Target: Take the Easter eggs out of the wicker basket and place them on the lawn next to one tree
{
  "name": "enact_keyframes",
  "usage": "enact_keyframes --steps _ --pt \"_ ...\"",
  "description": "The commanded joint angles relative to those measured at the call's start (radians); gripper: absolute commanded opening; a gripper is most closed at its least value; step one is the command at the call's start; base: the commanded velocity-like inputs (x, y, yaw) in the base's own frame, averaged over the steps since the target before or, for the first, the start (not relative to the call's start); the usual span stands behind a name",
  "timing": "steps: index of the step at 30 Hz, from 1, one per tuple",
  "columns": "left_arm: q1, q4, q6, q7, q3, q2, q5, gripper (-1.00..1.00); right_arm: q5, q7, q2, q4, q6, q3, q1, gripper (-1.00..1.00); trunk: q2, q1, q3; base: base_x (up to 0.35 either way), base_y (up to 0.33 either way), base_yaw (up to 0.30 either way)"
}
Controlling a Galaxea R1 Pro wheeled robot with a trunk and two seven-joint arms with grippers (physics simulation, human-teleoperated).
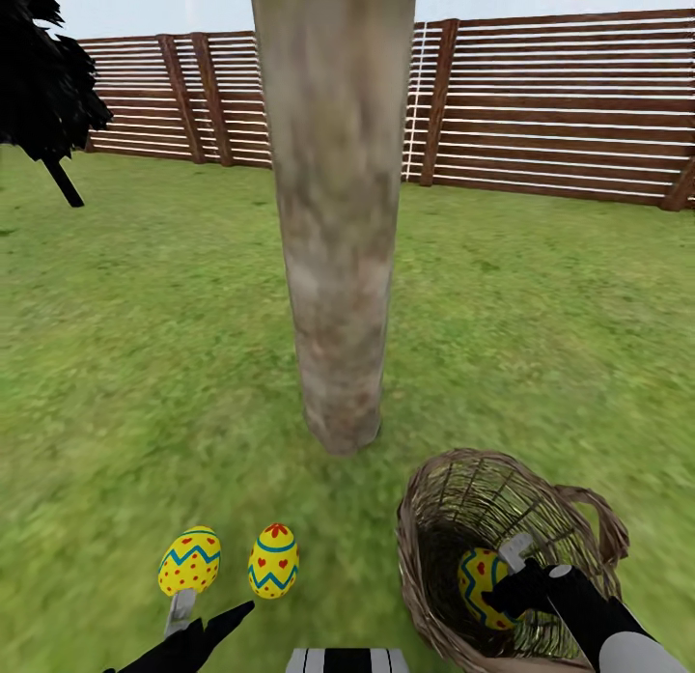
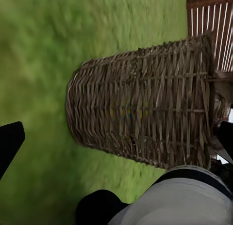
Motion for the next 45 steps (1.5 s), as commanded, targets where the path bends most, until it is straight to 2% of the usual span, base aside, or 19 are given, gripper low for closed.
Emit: enact_keyframes --steps 1,9,17,22,26,34,38,45 --pt "0.0 0.0 0.009 -0.001 0.0 0.0 0.005 1.0 0.005 0.011 0.001 -0.002 0.005 -0.008 0.0 -1.0 0.0 -0.001 0.003 0.0 0.0 0.0" --pt "0.0 0.0 0.009 -0.001 0.0 0.0 0.005 1.0 0.006 0.066 0.0 -0.003 0.005 -0.008 0.0 -1.0 0.002 -0.004 0.034 0.0 0.0 0.0" --pt "0.0 0.0 0.009 0.0 0.0 0.0 0.005 1.0 0.007 0.09 -0.002 -0.003 0.005 -0.008 0.0 -1.0 0.058 -0.035 0.059 0.0 0.0 0.0" --pt "0.0 0.0 0.009 0.0 -0.001 0.0 0.004 1.0 0.006 0.15 -0.022 -0.007 0.005 -0.008 0.0 -1.0 0.093 -0.054 0.075 0.0 0.0 0.0" --pt "0.0 0.0 0.009 0.0 -0.001 0.0 0.004 1.0 0.006 0.171 -0.03 -0.02 0.005 -0.008 0.0 -1.0 0.121 -0.069 0.087 0.0 0.0 0.0" --pt "0.0 0.0 0.009 0.001 -0.001 0.0 0.003 1.0 0.007 0.32 -0.046 -0.051 0.012 -0.009 -0.001 -1.0 0.177 -0.1 0.113 0.0 0.0 0.0" --pt "0.0 0.0 0.009 0.002 -0.001 0.0 0.002 1.0 0.006 0.346 -0.052 -0.061 0.014 -0.01 -0.001 -1.0 0.205 -0.115 0.125 0.0 0.0 0.0" --pt "0.0 0.0 0.008 0.003 -0.001 0.0 0.002 1.0 0.006 0.446 -0.078 -0.117 0.023 -0.011 -0.001 -1.0 0.254 -0.142 0.147 0.0 0.0 0.0"
